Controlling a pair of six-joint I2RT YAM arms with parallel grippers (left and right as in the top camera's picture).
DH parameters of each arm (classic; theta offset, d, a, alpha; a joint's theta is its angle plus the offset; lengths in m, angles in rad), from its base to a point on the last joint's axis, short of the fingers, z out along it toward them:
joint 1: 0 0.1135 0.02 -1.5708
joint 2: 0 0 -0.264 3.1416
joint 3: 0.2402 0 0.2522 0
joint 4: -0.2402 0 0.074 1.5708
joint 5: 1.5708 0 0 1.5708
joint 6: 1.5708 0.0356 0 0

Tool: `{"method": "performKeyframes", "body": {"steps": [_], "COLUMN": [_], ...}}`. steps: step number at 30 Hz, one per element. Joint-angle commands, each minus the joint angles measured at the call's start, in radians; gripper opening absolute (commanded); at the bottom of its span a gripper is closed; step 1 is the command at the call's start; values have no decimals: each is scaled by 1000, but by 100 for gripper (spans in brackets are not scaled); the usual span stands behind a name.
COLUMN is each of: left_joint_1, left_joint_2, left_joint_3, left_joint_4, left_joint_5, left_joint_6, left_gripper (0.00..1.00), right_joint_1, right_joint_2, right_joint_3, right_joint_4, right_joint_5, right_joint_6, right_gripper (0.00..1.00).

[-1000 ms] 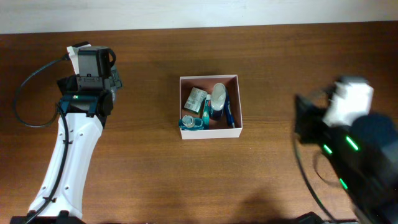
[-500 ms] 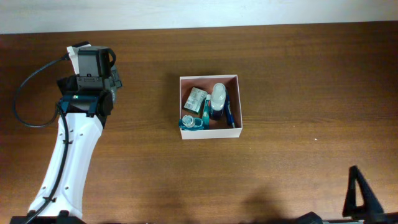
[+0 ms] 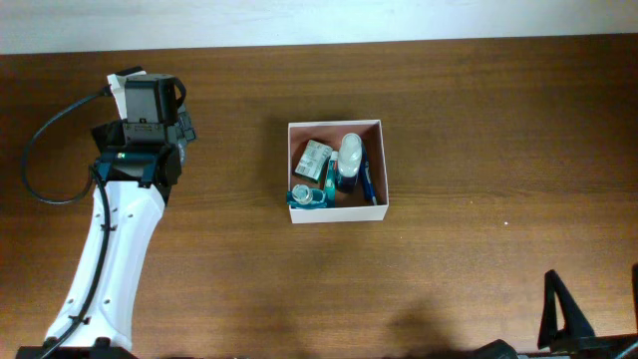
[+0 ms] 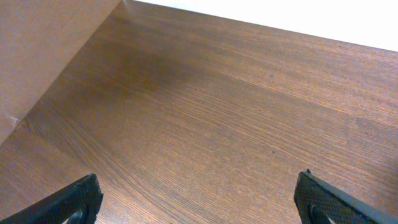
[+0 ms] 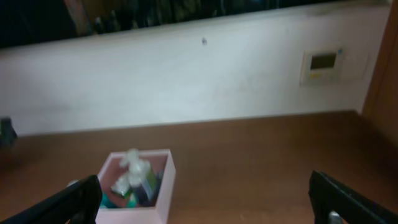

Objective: Pack container

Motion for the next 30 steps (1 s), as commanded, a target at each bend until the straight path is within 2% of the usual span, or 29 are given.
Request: {"method": "performKeyframes", "body": {"steps": [1,8,13,16,22,27,28,30], "left_joint_1": [3,3,3,3,3,3,3,3], "left_joint_2": [6,6,6,6,6,6,6,6], "left_joint_3": [7,7,7,7,7,7,7,7], "left_joint_4": [2,2,2,2,2,2,2,2], "left_joint_5": [0,0,0,0,0,0,0,0], "left_joint_6": [-3,-3,-3,-3,-3,-3,-3,-3], "left_gripper": [99,100,100,99,99,100,99,99], "right_joint_1": [-3,-3,-3,-3,-3,-3,-4,-5], "right_joint_2": [1,1,1,-19,-129,-253,-298,-334], "right_joint_3": [-5,-5,-29,-113,-411,-670,-753,-839], "right_joint_4": [-37,-177,-169,-117,135,451,574,697], "right_joint_5": [5,5,-21,-15,9,9,11,10], "right_joint_6": [-6,-6,38,39,39,29,15,-5], "right_gripper": [99,99,99,99,99,99,99,99]}}
